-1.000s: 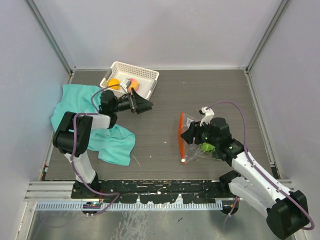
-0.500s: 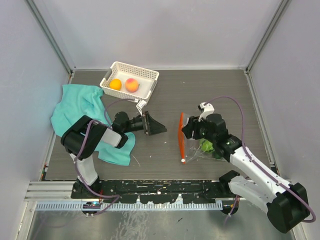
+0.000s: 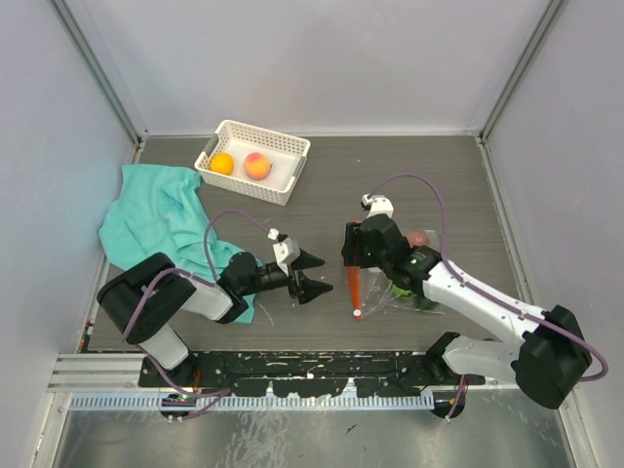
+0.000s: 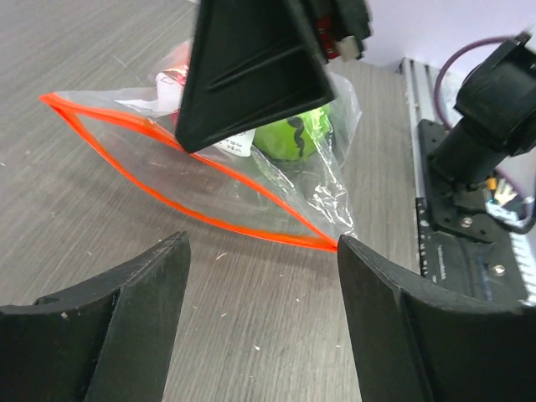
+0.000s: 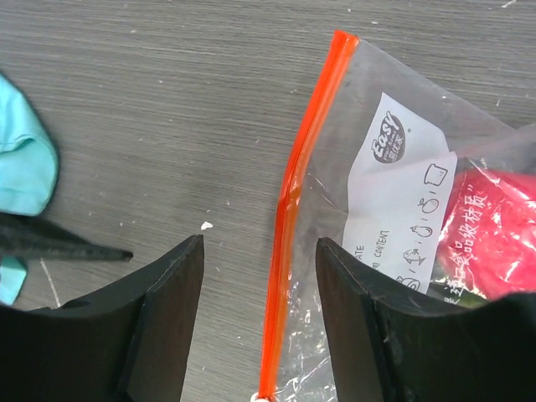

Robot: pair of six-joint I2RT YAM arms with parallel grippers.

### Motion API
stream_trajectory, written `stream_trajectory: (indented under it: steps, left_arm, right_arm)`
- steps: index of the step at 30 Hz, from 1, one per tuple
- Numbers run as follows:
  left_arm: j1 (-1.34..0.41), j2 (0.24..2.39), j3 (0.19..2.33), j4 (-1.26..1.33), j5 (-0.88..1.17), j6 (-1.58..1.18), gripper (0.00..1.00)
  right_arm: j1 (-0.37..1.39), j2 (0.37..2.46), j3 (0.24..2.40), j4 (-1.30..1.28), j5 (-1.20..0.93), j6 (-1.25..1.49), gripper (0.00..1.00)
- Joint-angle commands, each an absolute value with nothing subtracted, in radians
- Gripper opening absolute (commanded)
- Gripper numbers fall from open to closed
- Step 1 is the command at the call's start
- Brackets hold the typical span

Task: Open the zip-top bag and remove the fake food
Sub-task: Pick up the fake fruit from the zipper food storage bag.

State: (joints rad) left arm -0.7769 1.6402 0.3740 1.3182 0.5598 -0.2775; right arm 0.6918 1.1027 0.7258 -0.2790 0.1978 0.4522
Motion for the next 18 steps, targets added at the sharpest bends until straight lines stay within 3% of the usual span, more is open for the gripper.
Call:
stream_trajectory:
  steps: [1, 11, 18]
  left_arm:
    - [-0.854, 1.555, 0.350, 1.254, 0.407, 0.049, 0.72]
    - [-0.980, 1.390, 0.349, 0.969, 0.123, 0.282, 0.73]
    - [-0.982, 1.283, 0.351, 0.799, 0.063, 0.306, 0.66]
  right_arm:
    - [0.758, 1.186, 0.837, -0.387, 0.412, 0.555, 0.62]
    - [0.913, 1.420, 0.975, -0.607, 0.723, 0.690, 0.66]
    - [0.976, 1.519, 1.018, -0.713, 0.861, 0.756, 0.64]
